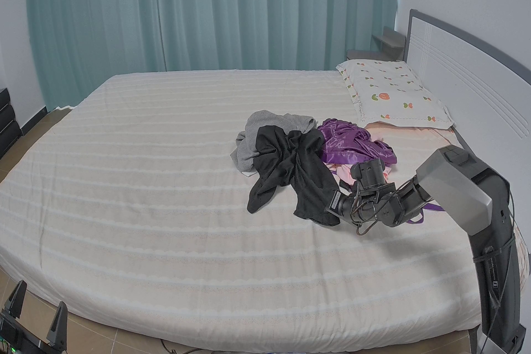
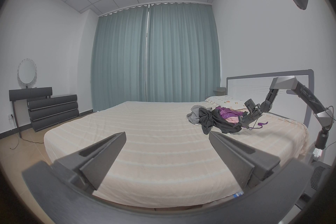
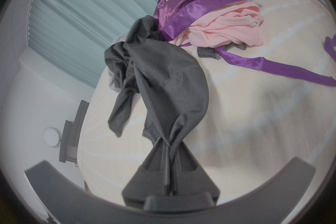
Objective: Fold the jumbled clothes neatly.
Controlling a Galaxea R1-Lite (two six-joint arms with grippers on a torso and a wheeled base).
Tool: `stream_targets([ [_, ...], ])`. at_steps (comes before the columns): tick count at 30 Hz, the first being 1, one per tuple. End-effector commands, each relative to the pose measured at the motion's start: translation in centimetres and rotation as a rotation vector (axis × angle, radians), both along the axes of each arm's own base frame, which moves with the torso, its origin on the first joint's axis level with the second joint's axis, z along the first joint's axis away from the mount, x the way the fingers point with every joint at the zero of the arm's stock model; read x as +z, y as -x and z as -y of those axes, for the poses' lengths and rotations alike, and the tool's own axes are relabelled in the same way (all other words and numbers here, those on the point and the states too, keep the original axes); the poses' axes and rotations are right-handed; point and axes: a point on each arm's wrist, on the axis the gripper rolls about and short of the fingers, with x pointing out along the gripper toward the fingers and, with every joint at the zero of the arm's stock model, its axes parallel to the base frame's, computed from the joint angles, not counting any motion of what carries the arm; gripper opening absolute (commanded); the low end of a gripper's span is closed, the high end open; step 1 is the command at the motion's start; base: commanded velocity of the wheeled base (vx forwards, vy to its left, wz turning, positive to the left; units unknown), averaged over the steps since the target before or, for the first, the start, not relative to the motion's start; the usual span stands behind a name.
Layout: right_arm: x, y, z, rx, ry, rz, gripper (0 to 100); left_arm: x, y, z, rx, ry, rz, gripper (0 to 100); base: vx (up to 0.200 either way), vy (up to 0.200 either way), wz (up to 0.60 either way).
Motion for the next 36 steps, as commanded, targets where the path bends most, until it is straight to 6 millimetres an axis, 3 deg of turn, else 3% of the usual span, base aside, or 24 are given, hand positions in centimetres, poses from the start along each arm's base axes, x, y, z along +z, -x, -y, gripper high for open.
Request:
stream_targets([
  [1,5.3,3.3,1.0,0.049,-0.076,0.018,0,-0.5,0.0,0.0,0.001,0.000,0.001,100,0.000,0.000,0.00],
  [8,9.1,8.3,1.1,0.107,-0.126,0.155,0,-0.5,0.0,0.0,0.001,0.000,0.001,100,0.000,0.000,0.00],
  [12,12.3,11.3,0.9,0.140,-0.180,0.262,0,-0.5,0.0,0.0,0.001,0.000,0.001,100,0.000,0.000,0.00],
  [15,14.0,12.7,0.7,0.163,-0.204,0.309,0,-0.5,0.0,0.0,0.001,0.002,0.001,100,0.000,0.000,0.00],
  [20,19.7,16.0,0.8,0.202,-0.271,0.464,0,-0.5,0.0,0.0,-0.001,-0.001,0.001,100,0.000,0.000,0.00],
  [26,24.7,19.2,1.0,0.251,-0.343,0.613,0,-0.5,0.0,0.0,-0.016,-0.023,0.002,100,0.000,0.000,0.00],
  [30,26.5,21.6,1.3,0.303,-0.388,0.656,0,-0.5,0.0,0.0,-0.019,-0.037,0.004,100,0.000,0.000,0.00],
  [32,26.3,22.2,1.2,0.321,-0.391,0.653,0,-0.5,0.0,0.0,-0.019,-0.047,0.009,100,0.000,0.000,0.00],
  [33,26.3,22.5,1.2,0.326,-0.393,0.654,0,0.0,0.1,0.0,-0.016,-0.037,0.034,100,0.000,0.000,0.00],
  [36,26.8,22.8,1.3,0.332,-0.402,0.670,0,6.0,1.5,0.0,-0.046,0.095,0.237,100,0.000,0.000,0.00],
])
